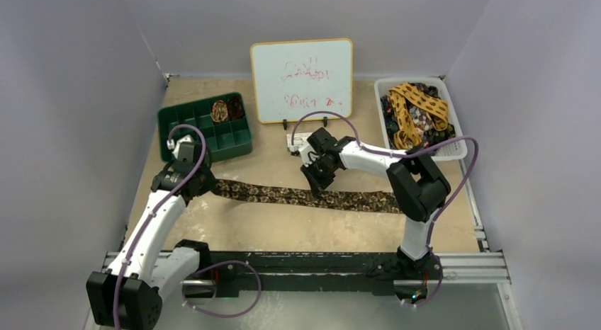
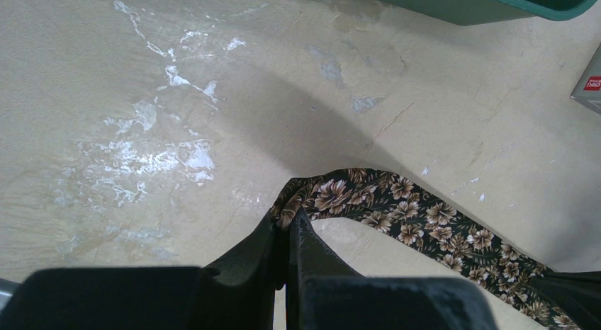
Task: Roll the ties
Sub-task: Flatten out the tie at the center of the board, then roll the tie at the center of the board.
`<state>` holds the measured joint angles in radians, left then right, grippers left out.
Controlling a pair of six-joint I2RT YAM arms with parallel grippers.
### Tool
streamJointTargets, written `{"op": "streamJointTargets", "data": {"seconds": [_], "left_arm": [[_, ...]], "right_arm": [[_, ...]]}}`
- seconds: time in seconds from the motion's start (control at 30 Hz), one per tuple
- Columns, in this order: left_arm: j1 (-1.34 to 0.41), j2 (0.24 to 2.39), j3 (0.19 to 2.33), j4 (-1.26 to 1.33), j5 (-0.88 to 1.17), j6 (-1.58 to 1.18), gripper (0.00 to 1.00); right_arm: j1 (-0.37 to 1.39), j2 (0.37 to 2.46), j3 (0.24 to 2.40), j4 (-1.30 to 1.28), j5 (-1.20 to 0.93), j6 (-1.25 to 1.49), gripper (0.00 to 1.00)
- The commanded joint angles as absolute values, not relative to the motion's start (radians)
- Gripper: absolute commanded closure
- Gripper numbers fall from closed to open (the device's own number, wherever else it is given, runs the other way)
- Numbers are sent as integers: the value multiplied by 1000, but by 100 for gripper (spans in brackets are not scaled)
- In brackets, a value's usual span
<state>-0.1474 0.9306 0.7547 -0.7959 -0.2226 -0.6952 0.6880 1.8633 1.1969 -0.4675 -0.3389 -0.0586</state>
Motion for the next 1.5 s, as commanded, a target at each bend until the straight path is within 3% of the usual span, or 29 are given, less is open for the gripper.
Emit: {"op": "streamJointTargets", "data": {"seconds": [0.0, 0.17, 0.23, 0.27, 0.37, 0.43, 0.47, 0.57, 0.7, 0.83, 1.07, 1.3, 1.47], "left_arm": [[-140, 939, 763, -764, -242, -689, 100], [-140, 954, 762, -771, -248, -694, 100], [-140, 968, 767, -784, -262, -701, 100], [-140, 973, 773, -793, -269, -706, 95], [-140, 985, 802, -852, -327, -749, 57], [-140, 977, 813, -875, -325, -753, 48], [-140, 969, 817, -883, -324, -756, 42], [-140, 937, 827, -901, -320, -758, 38], [-140, 896, 853, -915, -293, -723, 36], [-140, 873, 869, -897, -213, -657, 36], [-140, 864, 862, -874, -94, -626, 36], [-140, 870, 864, -871, -89, -637, 36], [-140, 868, 866, -885, -101, -640, 36]], "right_arm": [[669, 1844, 1203, -481, -309, -34, 91], [648, 1734, 1183, -492, -279, 10, 65], [623, 1652, 1165, -493, -214, 74, 48], [608, 1612, 1152, -495, -165, 111, 42], [557, 1442, 1064, -471, 1, 265, 29], [525, 1316, 965, -436, 107, 383, 4], [504, 1261, 909, -419, 137, 432, 2], [435, 1159, 804, -479, 232, 595, 1], [337, 1154, 739, -549, 190, 648, 2], [257, 1175, 699, -526, 146, 692, 15], [178, 1241, 692, -474, 143, 654, 46], [169, 1308, 703, -456, 146, 644, 53], [169, 1374, 694, -430, 122, 642, 68]]}}
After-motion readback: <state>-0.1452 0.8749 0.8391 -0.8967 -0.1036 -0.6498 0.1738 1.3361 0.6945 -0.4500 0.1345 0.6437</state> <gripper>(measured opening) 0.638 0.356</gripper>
